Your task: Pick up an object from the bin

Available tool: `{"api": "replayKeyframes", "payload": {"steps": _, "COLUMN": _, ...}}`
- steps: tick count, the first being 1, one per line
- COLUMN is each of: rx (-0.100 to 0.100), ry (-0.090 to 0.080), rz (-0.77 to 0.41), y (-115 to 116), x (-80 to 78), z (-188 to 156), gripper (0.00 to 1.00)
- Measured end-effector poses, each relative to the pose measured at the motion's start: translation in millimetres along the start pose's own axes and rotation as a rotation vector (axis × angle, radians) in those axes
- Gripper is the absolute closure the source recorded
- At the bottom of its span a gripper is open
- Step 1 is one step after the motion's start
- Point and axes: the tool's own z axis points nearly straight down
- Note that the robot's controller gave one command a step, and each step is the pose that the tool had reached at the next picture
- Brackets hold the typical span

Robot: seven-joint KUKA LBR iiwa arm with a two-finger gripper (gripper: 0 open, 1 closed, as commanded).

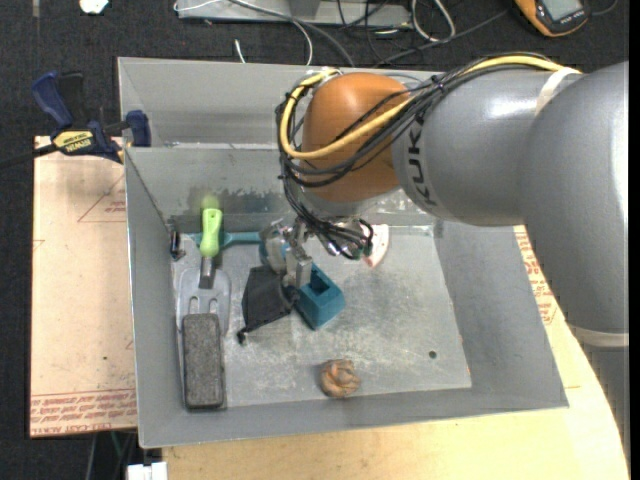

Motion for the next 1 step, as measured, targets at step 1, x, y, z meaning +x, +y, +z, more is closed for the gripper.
{"api": "replayKeyframes", "payload": {"steps": 1, "rx": -0.011, "ry": 0.005, "rz": -0.181, "y": -21.0, "x": -3.4, "z": 25.0, "gripper": 1.00}}
